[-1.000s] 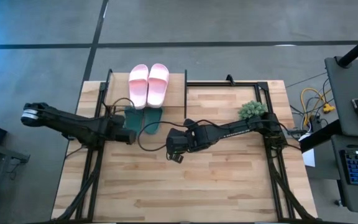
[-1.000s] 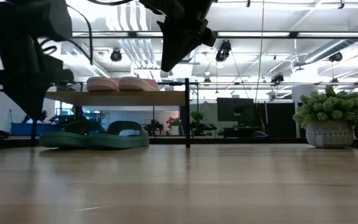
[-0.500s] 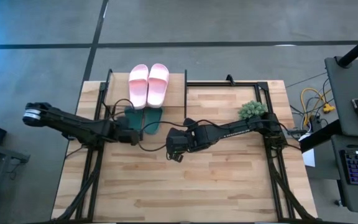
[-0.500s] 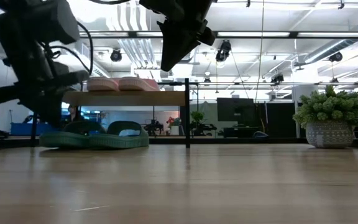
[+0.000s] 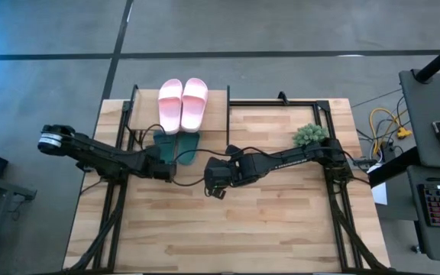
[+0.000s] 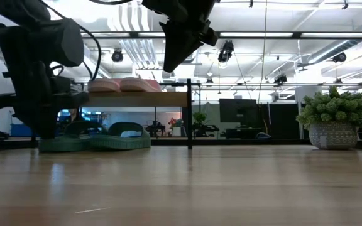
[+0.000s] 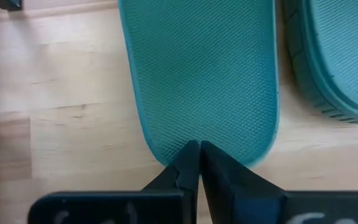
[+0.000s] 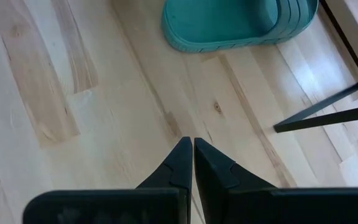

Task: Pick and place slides into the shelf
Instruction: Adjust the green slippers

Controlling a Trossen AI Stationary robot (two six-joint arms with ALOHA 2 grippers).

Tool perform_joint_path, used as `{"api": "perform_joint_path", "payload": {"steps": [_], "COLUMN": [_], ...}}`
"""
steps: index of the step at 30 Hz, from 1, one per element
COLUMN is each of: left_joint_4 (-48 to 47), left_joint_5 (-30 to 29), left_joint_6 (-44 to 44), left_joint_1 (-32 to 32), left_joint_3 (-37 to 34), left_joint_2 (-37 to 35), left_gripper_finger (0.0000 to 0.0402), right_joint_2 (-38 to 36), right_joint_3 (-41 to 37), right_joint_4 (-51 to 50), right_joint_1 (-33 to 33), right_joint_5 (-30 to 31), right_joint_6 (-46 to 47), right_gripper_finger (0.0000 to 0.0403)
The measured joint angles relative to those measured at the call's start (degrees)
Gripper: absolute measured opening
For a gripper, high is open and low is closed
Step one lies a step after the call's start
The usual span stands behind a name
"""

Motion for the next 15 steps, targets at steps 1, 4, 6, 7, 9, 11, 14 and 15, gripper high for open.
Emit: {"api": "perform_joint_path", "payload": {"steps": [1,4,6,7,9,11,14,15], "left_joint_4": [0.0,-0.9,-3.3,-5.1,-6.9,-8.6,-9.1,-9.0], "left_joint_5": [-0.1,-0.9,-1.8,-2.6,-4.0,-5.2,-5.4,-5.4], "left_joint_6": [0.0,0.0,0.1,0.0,-0.2,-0.3,-0.3,-0.3], "left_joint_1": [0.0,0.0,0.0,0.1,0.2,0.5,0.7,0.7], "left_joint_3": [0.0,0.1,0.0,-0.2,-0.3,-0.2,-0.2,-0.1], "left_joint_2": [0.3,0.7,0.5,0.4,-0.1,-0.7,-1.1,-1.5], "left_gripper_finger": [0.0004,0.0004,0.0004,0.0004,0.0004,0.0004,0.0004,0.0004], "right_joint_2": [0.0,0.0,0.0,0.0,0.0,0.0,0.0,0.0], "right_joint_3": [0.0,0.0,0.0,0.0,0.0,0.0,0.0,0.0], "right_joint_4": [0.0,-0.1,-0.2,-0.3,-0.3,-0.3,-0.2,-0.1], "right_joint_1": [0.0,0.0,0.0,0.0,0.0,0.0,0.0,0.0], "right_joint_5": [0.0,0.0,0.0,0.0,0.0,0.0,0.0,0.0], "right_joint_6": [0.0,-0.1,-0.2,-0.2,-0.2,-0.2,-0.5,-0.5], "right_gripper_finger": [0.0009,0.0009,0.0009,0.0009,0.0009,0.0009,0.0009,0.0009]}}
